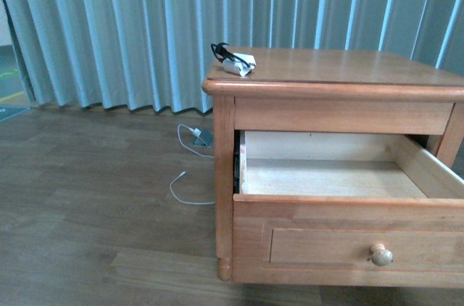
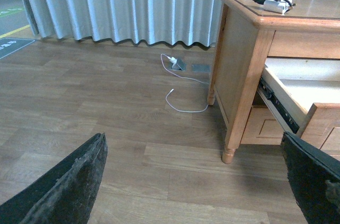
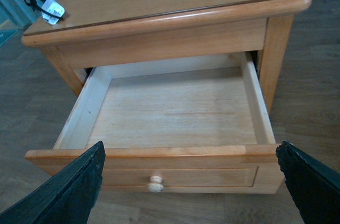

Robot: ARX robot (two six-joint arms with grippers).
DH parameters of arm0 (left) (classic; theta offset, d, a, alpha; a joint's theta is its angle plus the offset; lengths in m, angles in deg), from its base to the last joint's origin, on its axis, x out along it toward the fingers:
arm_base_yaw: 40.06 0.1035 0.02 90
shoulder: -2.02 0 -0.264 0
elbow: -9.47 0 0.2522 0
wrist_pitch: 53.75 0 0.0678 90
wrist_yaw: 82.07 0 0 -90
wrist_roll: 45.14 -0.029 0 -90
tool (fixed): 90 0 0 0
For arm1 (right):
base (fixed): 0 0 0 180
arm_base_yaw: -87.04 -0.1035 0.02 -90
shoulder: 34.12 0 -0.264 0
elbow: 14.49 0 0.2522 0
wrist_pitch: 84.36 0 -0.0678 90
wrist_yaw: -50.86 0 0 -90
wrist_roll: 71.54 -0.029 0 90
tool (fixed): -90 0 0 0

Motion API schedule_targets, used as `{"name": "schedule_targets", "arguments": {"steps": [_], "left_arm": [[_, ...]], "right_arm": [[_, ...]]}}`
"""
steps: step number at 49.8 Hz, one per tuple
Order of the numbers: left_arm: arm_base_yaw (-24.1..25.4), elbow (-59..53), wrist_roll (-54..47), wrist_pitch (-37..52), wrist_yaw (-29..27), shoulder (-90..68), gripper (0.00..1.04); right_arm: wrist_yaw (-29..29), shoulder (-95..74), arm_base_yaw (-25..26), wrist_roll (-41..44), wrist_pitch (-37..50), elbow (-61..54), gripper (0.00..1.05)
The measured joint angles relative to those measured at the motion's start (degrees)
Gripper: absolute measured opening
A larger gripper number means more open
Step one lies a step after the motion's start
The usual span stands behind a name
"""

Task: Put charger into drawer

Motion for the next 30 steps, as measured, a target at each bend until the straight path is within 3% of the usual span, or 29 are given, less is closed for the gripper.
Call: {"name": "schedule_targets", "arguments": {"steps": [18, 30], "left_arm": [[0.00, 0.00, 0.00, 0.00, 0.00, 0.00, 0.99], [0.00, 0.00, 0.00, 0.00, 0.00, 0.00, 0.99]], "right_arm": [[9.22, 21.29, 12.13, 1.07, -11.08, -9.90, 0.97], [9.20, 22.32, 12.85, 1.07, -11.30, -10.23, 0.97]]}}
